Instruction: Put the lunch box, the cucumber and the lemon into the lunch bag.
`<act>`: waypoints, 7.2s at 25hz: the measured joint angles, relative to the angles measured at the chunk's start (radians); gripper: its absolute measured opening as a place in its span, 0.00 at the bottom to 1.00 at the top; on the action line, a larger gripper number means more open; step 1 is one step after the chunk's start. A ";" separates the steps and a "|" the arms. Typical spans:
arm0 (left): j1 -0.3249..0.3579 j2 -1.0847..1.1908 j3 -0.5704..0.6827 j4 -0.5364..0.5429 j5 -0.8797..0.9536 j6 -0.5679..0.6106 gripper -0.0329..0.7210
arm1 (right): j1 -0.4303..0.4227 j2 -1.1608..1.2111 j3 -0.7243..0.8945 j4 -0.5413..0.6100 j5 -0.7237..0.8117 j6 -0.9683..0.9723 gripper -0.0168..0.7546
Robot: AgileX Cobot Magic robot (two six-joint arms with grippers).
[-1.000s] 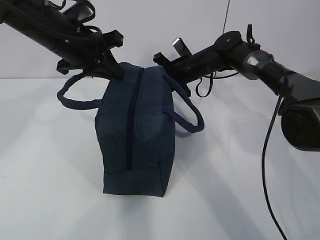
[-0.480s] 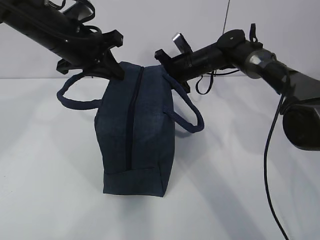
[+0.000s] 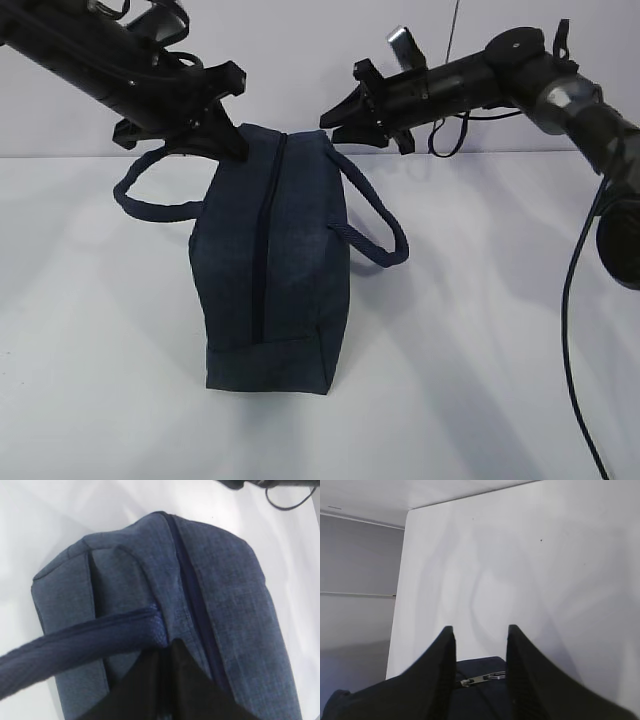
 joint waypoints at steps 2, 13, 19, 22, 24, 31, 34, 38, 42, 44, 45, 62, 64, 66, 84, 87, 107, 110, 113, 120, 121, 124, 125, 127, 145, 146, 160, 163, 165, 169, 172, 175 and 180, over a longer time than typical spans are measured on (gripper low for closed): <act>0.000 0.000 0.000 0.000 0.011 0.004 0.05 | -0.011 0.000 -0.004 0.005 0.000 -0.002 0.34; 0.000 0.000 -0.001 -0.008 0.021 0.010 0.05 | -0.017 -0.015 -0.004 -0.006 0.002 -0.164 0.34; 0.000 0.000 -0.001 -0.049 0.010 0.010 0.05 | -0.017 -0.067 -0.005 -0.015 0.002 -0.376 0.34; 0.000 0.000 -0.001 -0.053 0.007 0.010 0.05 | -0.017 -0.081 -0.005 -0.104 0.004 -0.499 0.34; 0.000 0.000 -0.001 -0.053 0.004 0.010 0.05 | -0.016 -0.091 -0.005 -0.273 0.006 -0.537 0.34; 0.000 0.000 -0.001 -0.053 -0.029 0.023 0.08 | -0.024 -0.160 -0.005 -0.634 0.028 -0.336 0.34; 0.000 0.000 -0.001 -0.035 -0.047 0.042 0.14 | -0.026 -0.222 -0.003 -0.636 0.028 -0.312 0.34; 0.000 0.000 -0.001 -0.011 -0.047 0.067 0.25 | -0.024 -0.325 0.099 -0.651 0.029 -0.306 0.34; 0.000 0.000 -0.001 -0.001 -0.047 0.116 0.34 | -0.024 -0.447 0.279 -0.689 0.029 -0.306 0.34; 0.000 0.000 -0.001 0.002 -0.036 0.148 0.42 | -0.024 -0.503 0.351 -0.692 0.030 -0.306 0.34; 0.000 0.000 -0.001 0.007 -0.021 0.165 0.46 | -0.024 -0.531 0.384 -0.692 0.030 -0.306 0.34; 0.000 -0.200 -0.001 0.327 0.143 0.233 0.59 | -0.024 -0.902 0.723 -0.690 0.032 -0.306 0.34; 0.000 -0.238 -0.001 0.371 0.170 0.226 0.59 | -0.024 -0.951 0.740 -0.688 0.032 -0.304 0.34; 0.000 -0.268 -0.001 0.432 0.221 0.203 0.59 | -0.024 -0.994 0.761 -0.688 0.032 -0.304 0.34; 0.000 -0.675 0.239 0.700 0.302 -0.031 0.59 | -0.024 -1.391 1.061 -0.733 0.040 -0.304 0.34; 0.000 -0.791 0.328 0.700 0.243 -0.067 0.59 | -0.024 -1.456 1.150 -0.733 0.040 -0.304 0.34; 0.000 -1.463 0.697 0.709 0.277 -0.209 0.59 | -0.024 -2.071 1.766 -0.889 -0.046 -0.233 0.34; 0.000 -1.525 0.697 0.715 0.305 -0.226 0.59 | -0.024 -2.182 1.821 -0.889 -0.038 -0.211 0.34; 0.000 -1.565 0.697 0.722 0.324 -0.235 0.59 | -0.024 -2.283 1.884 -0.889 -0.029 -0.177 0.34; 0.000 -1.729 0.839 0.718 0.263 -0.239 0.59 | -0.024 -2.561 2.043 -0.889 -0.022 -0.134 0.34; 0.000 -1.758 0.865 0.709 0.244 -0.239 0.59 | -0.024 -2.601 2.050 -0.889 -0.021 -0.129 0.34; 0.000 -1.815 0.931 0.709 0.229 -0.239 0.59 | -0.024 -2.692 2.075 -0.901 -0.017 -0.119 0.34; 0.000 -1.829 0.947 0.704 0.222 -0.239 0.59 | -0.024 -2.716 2.083 -0.906 -0.017 -0.114 0.34; 0.000 -1.848 0.957 0.704 0.200 -0.239 0.59 | -0.024 -2.754 2.100 -0.922 -0.032 -0.110 0.34; 0.000 -1.883 0.959 0.704 0.169 -0.251 0.59 | -0.024 -2.815 2.228 -1.004 -0.066 -0.044 0.34; 0.000 -1.883 0.959 0.704 0.171 -0.251 0.58 | -0.024 -2.815 2.228 -1.004 -0.067 -0.044 0.34; 0.000 -1.883 0.977 0.799 0.299 -0.239 0.50 | -0.024 -2.815 2.228 -1.008 -0.072 -0.037 0.34; 0.000 -1.883 0.977 0.796 0.299 -0.241 0.49 | -0.024 -2.815 2.228 -1.008 -0.073 -0.035 0.34; 0.000 -1.883 0.977 0.796 0.299 -0.241 0.49 | -0.024 -2.815 2.228 -1.008 -0.073 -0.035 0.34; 0.000 -1.883 0.979 0.794 0.300 -0.241 0.48 | -0.024 -2.815 2.228 -1.008 -0.073 -0.035 0.34; 0.000 -1.883 0.979 0.793 0.300 -0.241 0.48 | -0.024 -2.815 2.228 -1.008 -0.073 -0.035 0.34; 0.020 -1.883 0.979 0.793 0.300 -0.241 0.47 | -0.036 -2.815 2.228 -1.008 -0.073 -0.035 0.34; 0.149 -1.883 0.979 0.793 0.300 -0.241 0.46 | -0.101 -2.815 2.228 -1.008 -0.073 -0.035 0.34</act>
